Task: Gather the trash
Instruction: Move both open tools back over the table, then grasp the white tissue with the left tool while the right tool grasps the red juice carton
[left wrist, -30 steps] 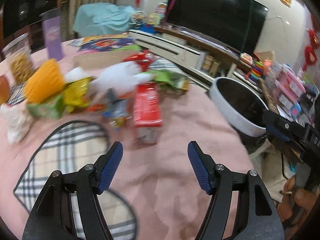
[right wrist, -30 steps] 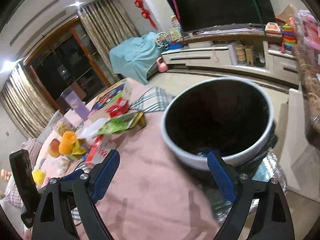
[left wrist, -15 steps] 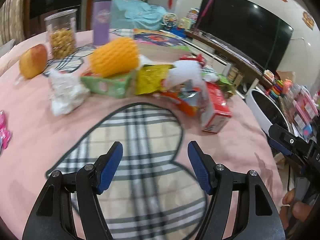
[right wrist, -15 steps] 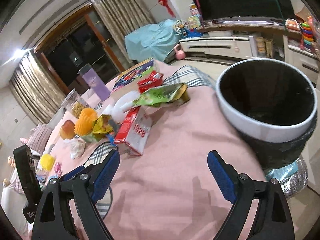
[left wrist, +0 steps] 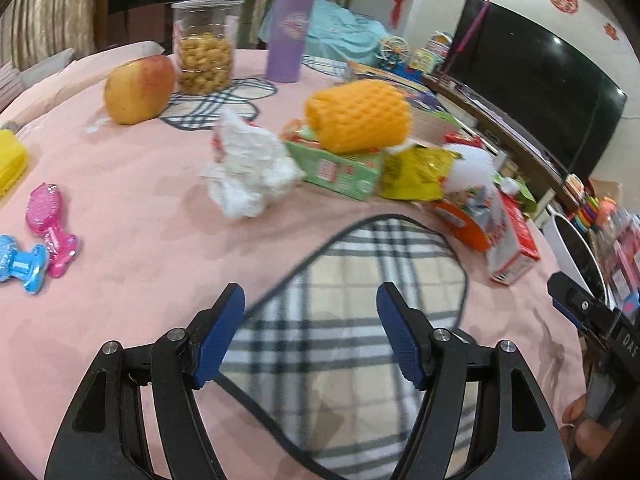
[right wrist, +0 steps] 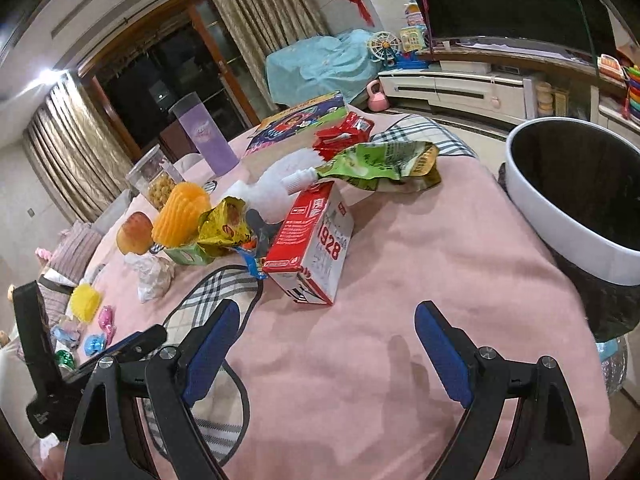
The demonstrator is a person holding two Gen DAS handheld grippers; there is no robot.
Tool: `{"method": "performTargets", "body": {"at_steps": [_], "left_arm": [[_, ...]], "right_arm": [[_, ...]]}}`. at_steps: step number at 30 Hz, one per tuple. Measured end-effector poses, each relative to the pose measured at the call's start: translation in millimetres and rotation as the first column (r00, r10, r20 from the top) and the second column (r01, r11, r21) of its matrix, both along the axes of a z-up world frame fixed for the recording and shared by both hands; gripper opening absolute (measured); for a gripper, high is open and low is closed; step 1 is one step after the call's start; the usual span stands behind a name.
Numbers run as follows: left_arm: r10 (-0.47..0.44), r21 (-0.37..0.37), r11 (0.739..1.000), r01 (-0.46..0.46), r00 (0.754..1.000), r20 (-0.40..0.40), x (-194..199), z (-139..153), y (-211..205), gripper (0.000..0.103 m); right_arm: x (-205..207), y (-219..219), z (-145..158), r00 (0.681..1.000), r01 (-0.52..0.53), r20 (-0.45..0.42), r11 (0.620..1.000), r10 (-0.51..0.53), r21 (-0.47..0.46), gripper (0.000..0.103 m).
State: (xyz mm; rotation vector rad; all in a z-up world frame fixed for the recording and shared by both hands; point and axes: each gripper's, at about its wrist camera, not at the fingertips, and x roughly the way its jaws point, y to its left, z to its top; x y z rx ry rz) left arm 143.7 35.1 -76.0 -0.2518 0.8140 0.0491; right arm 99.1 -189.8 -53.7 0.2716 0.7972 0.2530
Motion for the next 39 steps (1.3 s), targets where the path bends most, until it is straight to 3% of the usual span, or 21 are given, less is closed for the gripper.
{"method": "performTargets", "body": {"at_steps": [5, 9, 17, 19, 20, 22, 24, 31, 39], "left_arm": [[0.037, 0.026, 0.999, -0.037, 0.999, 0.013, 14.0, 4.5, 16.1, 0.076], [0.061, 0.04, 0.997, -0.062, 0.998, 0.025, 30.4, 9.3, 28.4, 0.08], [0.095, 0.094, 0.991, -0.097, 0.995, 0.024, 63.1, 5.8, 41.4, 0.081], [0.081, 0.076, 0.994, -0.082, 0.997, 0.015, 67.6, 2.0, 43.3, 0.067], [0.066, 0.063, 0.996, -0.065, 0.998, -0.001, 70.0, -1.5, 43.7, 0.047], [0.06, 0.07, 0.996, -0.06, 0.998, -0.008, 69.0, -3.2, 42.6, 0.041], [0.045, 0.068, 0.997, -0.046, 0.999, 0.008, 64.5, -0.1, 41.5, 0.028], [-0.003, 0.023, 1.0, 0.003, 1.0, 0.016, 34.8, 3.5, 25.1, 0.024], [-0.124, -0.026, 0.992, 0.125, 0.992, 0.028, 6.7, 14.9, -23.7, 0.023]], "right_arm": [[10.1, 11.5, -1.1, 1.0, -0.009, 0.007, 0.999, 0.009, -0.037, 0.088], [22.8, 14.9, 0.0, 1.0, 0.006, 0.006, 0.998, -0.006, -0.056, 0.078], [52.2, 27.0, -11.8, 0.999, 0.014, -0.034, 0.995, -0.017, -0.095, 0.063], [58.3, 28.0, -15.3, 0.999, 0.013, -0.045, 0.995, -0.018, -0.098, 0.053], [59.3, 27.6, -16.4, 0.999, 0.011, -0.051, 0.996, -0.015, -0.094, 0.047], [59.6, 25.7, -17.5, 0.998, -0.001, -0.061, 0.997, -0.004, -0.081, 0.032], [55.4, 23.6, -16.1, 0.998, -0.01, -0.057, 0.997, 0.006, -0.073, 0.032], [25.5, 6.0, -6.3, 0.999, -0.032, -0.04, 0.999, 0.03, -0.034, 0.032], [-6.4, -16.0, 7.8, 0.999, -0.034, -0.014, 0.999, 0.034, -0.017, 0.032]]}}
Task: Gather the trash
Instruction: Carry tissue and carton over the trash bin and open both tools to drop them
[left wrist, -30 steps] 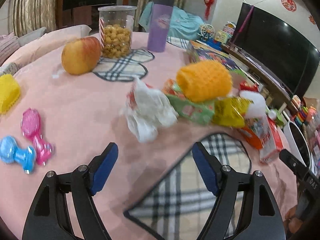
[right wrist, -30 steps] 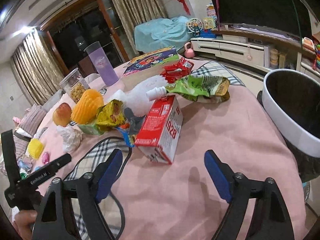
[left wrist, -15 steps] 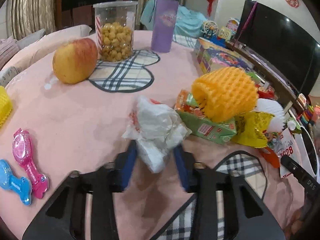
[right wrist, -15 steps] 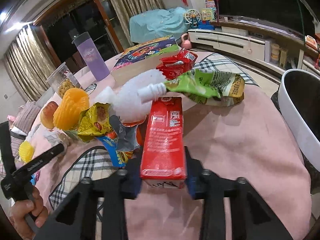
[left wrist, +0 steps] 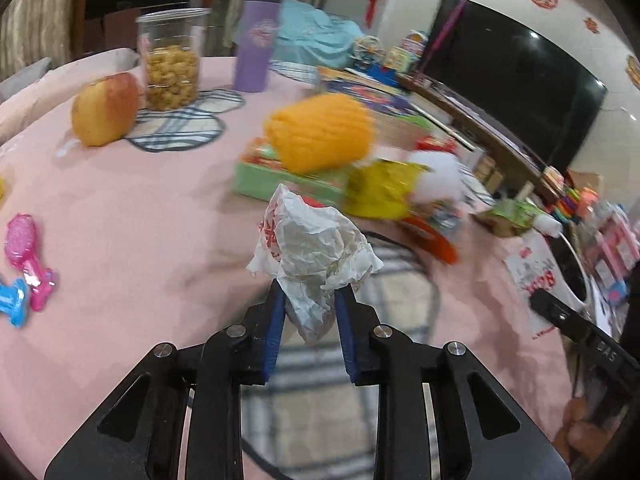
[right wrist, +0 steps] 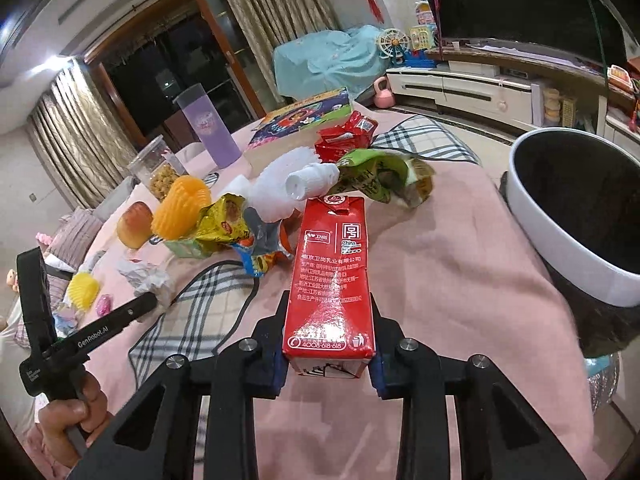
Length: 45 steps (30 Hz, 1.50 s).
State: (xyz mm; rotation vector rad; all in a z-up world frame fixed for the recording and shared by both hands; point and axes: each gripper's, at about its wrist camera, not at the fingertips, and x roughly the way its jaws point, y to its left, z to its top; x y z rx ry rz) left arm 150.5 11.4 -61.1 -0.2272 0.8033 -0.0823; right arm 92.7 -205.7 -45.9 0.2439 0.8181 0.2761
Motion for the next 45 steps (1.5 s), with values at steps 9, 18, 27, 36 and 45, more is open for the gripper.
{"method": "performTargets", "body": {"at_steps": [9, 18, 27, 36, 45], "left_arm": [[-0.14, 0.005, 0.99, 0.14, 0.99, 0.018, -8.7, 12.1, -55.0, 0.023], [-0.219, 0.013, 0.976, 0.219, 0.976, 0.018, -8.0, 14.6, -91.6, 0.023], [-0.28, 0.03, 0.96, 0.28, 0.96, 0.012, -5.3, 16.5, -122.5, 0.023], [-0.363, 0.052, 0.931, 0.362, 0.932, 0.02, 0.7, 25.7, -168.5, 0.023], [-0.44, 0.073, 0.896, 0.437, 0.897, 0.029, 16.0, 38.7, -215.2, 0.023]], "right_arm": [[-22.7, -19.3, -0.1, 1.0, 0.021, -0.017, 1.0, -0.021, -0.005, 0.032], [-34.5, -55.4, 0.5, 0.995, 0.099, -0.007, 0.995, -0.099, -0.031, 0.032], [-48.5, -84.2, -1.3, 0.982, 0.186, -0.003, 0.98, -0.187, -0.076, 0.032], [-51.0, -116.2, 9.8, 0.972, 0.236, 0.027, 0.971, -0.235, -0.04, 0.032], [-42.9, -140.1, 24.4, 0.967, 0.248, 0.053, 0.969, -0.248, 0.002, 0.032]]}}
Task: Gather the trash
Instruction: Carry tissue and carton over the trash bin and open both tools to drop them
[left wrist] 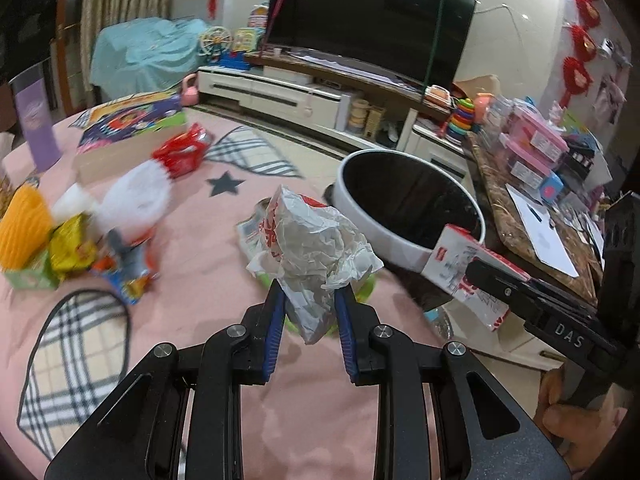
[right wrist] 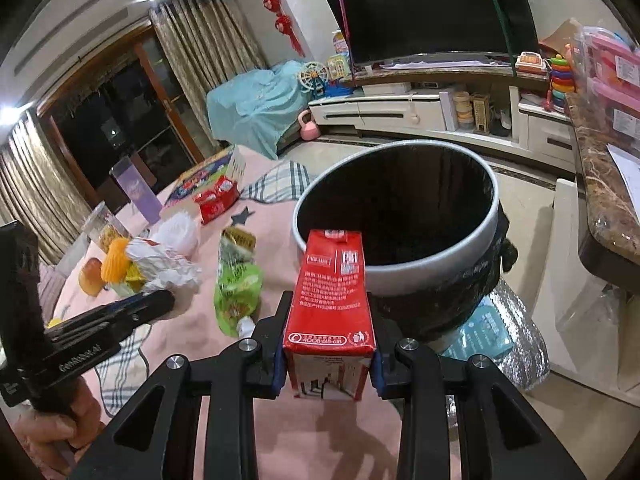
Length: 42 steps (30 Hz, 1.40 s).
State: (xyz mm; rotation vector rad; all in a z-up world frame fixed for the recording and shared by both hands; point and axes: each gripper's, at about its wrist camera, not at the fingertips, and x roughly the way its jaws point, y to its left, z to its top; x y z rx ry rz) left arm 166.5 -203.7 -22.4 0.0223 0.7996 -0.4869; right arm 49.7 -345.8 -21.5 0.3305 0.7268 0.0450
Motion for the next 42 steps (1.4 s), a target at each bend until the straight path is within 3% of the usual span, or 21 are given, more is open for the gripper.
{"method": "performTargets", "body": {"at_steps": [17, 42], "left_arm": [[-0.048, 0.011, 0.999, 0.048, 0.999, -0.016, 17.5, 0.3, -30.2, 0.024], [-0.153, 0.078, 0.985, 0.156, 0.987, -0.052, 68.7, -4.3, -111.8, 0.026]], "right_arm": [[16.8, -18.3, 18.7, 0.998, 0.023, 0.054, 1.0, -0.024, 0.02, 0.032], [67.9, -73.2, 4.1, 0.997, 0.079, -0.009, 0.997, -0.079, 0.018, 0.032]]}}
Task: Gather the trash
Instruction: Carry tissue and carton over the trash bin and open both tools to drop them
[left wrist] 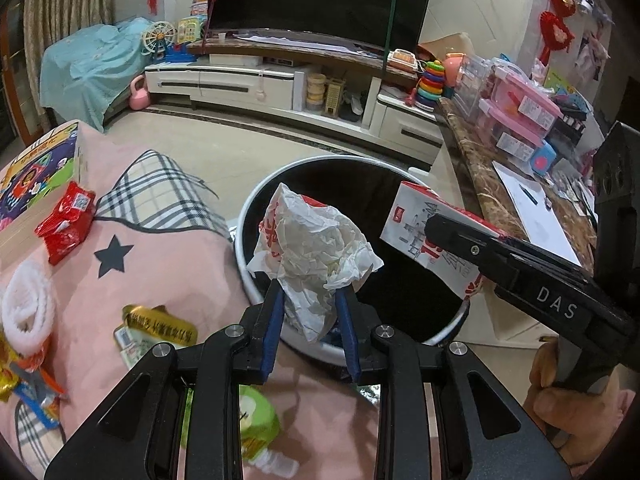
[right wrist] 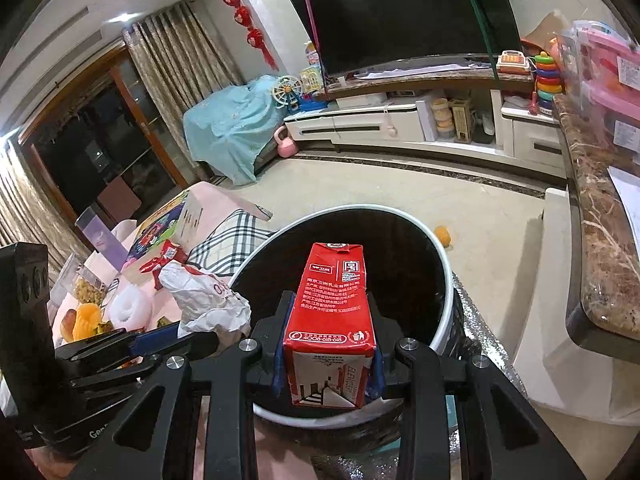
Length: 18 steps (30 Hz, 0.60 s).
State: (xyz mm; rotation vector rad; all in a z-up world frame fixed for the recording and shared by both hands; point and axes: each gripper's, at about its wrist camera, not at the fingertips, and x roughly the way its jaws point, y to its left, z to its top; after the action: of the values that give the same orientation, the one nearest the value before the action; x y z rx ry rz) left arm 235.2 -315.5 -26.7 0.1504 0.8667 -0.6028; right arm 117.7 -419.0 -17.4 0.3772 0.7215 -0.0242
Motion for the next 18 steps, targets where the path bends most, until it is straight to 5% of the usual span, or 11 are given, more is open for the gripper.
{"method": "performTargets", "body": {"at_steps": [4, 8, 11, 18], "left_arm": [[0.002, 0.005, 1.0, -0.002, 1.0, -0.005, 4.8, -2.7, -3.7, 0.029], [0.003, -0.001, 1.0, -0.003, 1.0, -0.015, 7.4, -3.2, -3.8, 0.05], [0.004, -0.015, 1.0, -0.004, 1.0, -0.009, 5.6, -0.8, -0.8, 0.064], [0.049, -0.04, 0.998, -0.049, 0.999, -0.002, -6.7, 0.9, 24.1, 0.069]], "right_arm": [[6.8, -6.1, -2.8, 1.0, 0.003, -0.014, 1.0, -0.003, 0.008, 0.035], [12.8, -10.4, -3.7, 1.0, 0.007, -0.021, 1.0, -0.006, 0.019, 0.04], [11.5, -12.6, -1.5, 1.0, 0.017, -0.01, 1.0, -0.017, 0.024, 0.053], [1.0, -8.9, 6.3, 0.999, 0.024, 0.022, 0.999, -0.025, 0.043, 0.075]]}}
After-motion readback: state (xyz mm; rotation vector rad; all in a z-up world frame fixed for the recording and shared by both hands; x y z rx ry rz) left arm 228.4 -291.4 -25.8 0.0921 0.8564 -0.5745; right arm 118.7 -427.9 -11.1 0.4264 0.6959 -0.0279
